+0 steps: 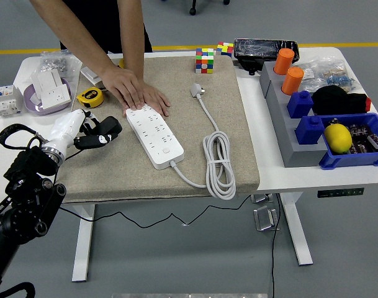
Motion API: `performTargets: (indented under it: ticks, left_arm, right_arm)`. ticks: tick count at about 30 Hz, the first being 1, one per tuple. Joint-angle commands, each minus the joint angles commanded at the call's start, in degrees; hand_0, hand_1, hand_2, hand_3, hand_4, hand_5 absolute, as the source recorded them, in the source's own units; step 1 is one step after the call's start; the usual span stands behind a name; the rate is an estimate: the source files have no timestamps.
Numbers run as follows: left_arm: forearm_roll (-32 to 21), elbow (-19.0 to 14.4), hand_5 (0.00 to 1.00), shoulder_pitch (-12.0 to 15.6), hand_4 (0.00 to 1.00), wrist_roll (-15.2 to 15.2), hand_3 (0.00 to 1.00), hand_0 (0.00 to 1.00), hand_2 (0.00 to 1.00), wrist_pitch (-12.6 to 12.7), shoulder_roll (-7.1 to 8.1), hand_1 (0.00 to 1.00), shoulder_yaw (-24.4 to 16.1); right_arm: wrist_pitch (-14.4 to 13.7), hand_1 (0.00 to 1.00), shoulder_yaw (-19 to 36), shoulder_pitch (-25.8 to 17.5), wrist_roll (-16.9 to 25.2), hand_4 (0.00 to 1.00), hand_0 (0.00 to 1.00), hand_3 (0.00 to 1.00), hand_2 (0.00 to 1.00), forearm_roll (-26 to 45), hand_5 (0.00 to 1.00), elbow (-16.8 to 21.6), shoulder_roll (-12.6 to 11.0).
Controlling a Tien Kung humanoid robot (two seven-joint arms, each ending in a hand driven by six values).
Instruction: Pick up the plug,place it near the board,insert it into the board,press the button
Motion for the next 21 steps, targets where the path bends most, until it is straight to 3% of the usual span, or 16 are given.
performTargets:
  ticks: [5,6,11,12,17,18,21]
  left_arm:
    - [0.0,0.1,0.377,0.0,0.588,-0.4,0.321,0.456,0.312,-1.8,-0.16,0.433,0.2]
    - [0.0,0.2,0.491,0.0,0.978,-0.5,0.507,0.553,0.555,-2.2,-0.18,0.641,0.2]
    - [0.0,0.3,0.491,-0.1,0.978,-0.7,0.507,0.553,0.555,-2.9,-0.3,0.641,0.0]
    - [0.0,0.3,0.576,-0.2,0.998,-0.7,0.721,0.666,0.729,-2.9,-0.31,0.772,-0.1]
    - [0.0,0.3,0.576,-0.2,0.998,-0.8,0.721,0.666,0.729,-3.3,-0.33,0.772,-0.4]
    - [0.0,0.3,0.609,-0.2,0.998,-0.8,0.791,0.73,0.796,-3.4,-0.31,0.824,-0.4]
    - [0.0,0.2,0.609,-0.1,0.998,-0.9,0.791,0.73,0.796,-3.5,-0.27,0.824,-0.6]
  right_arm:
    - [0.4,0.739,-0.3,-0.2,-0.4,0.998,0.782,0.756,0.731,0.0,0.998,0.0,0.0]
    - [0.3,0.695,-0.3,-0.3,-0.3,0.998,0.781,0.756,0.673,0.0,0.998,0.0,0.1]
    - [0.1,0.695,-0.2,-0.1,-0.2,0.998,0.781,0.756,0.673,-0.1,0.998,0.0,0.1]
    - [0.1,0.698,-0.2,-0.1,-0.1,0.998,0.778,0.756,0.684,0.0,0.998,0.0,0.1]
    - [0.0,0.698,-0.5,-0.2,-0.1,0.998,0.778,0.756,0.684,0.2,0.998,-0.1,0.0]
    - [0.0,0.7,-0.5,-0.2,-0.1,0.998,0.778,0.755,0.688,0.2,0.998,-0.1,0.0]
    - [0.0,0.7,-0.5,-0.2,-0.1,0.998,0.778,0.755,0.688,0.2,0.998,-0.1,0.0]
